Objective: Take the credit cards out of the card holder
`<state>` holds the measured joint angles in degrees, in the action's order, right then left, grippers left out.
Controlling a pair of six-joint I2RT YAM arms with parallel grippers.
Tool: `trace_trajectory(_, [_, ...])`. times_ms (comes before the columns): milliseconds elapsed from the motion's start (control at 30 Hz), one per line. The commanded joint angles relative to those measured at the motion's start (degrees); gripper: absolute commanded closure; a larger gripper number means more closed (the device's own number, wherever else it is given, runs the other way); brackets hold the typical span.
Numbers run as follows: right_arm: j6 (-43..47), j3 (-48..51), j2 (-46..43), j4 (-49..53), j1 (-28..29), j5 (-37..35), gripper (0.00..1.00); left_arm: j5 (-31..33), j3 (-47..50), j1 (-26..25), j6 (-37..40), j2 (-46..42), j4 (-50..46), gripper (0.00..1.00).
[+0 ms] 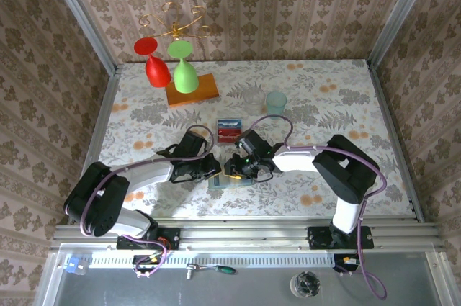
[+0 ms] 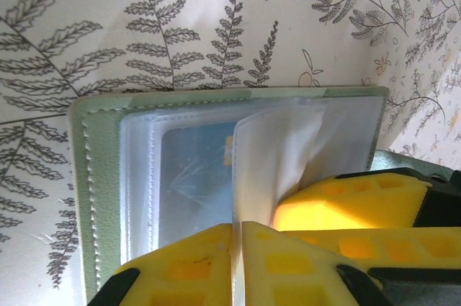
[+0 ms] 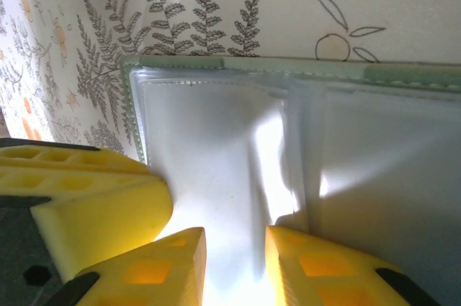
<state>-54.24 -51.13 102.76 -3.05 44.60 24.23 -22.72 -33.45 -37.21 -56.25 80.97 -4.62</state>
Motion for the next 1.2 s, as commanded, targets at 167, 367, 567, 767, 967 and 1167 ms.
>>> trace_trajectory(167, [0.50, 1.21, -5.61, 2.91, -0.51, -2.33, 0.70, -0.33, -2.73, -0.70, -0.79, -2.39, -1.16, 0.86])
trace_trajectory(367, [1.98, 2.28, -9.42, 5.30, -1.56, -3.31, 0.70, 0.96, -4.24, -2.22, -1.48, -2.49, -1.97, 0.78])
trace_trajectory(567, [3.84, 4.40, -14.55, 8.20, -2.98, -4.09, 0.69, 2.89, -6.32, -5.07, -2.93, -0.66, -1.14, 0.75])
trace_trajectory(767, [5.17, 6.85, -18.86, 10.05, -4.99, -4.04, 0.69, 3.72, -9.45, -7.95, -3.57, 3.33, -0.65, 0.73])
trace_trajectory(967, [6.62, 8.53, -22.49, 12.44, -6.52, -4.47, 0.68, 4.36, -11.78, -10.24, -4.55, 7.26, 0.12, 0.72])
trace_trajectory(1167, [7.65, 9.24, -25.55, 15.31, -7.16, -5.08, 0.67, 3.74, -12.85, -11.63, -5.60, 10.49, 2.72, 0.72])
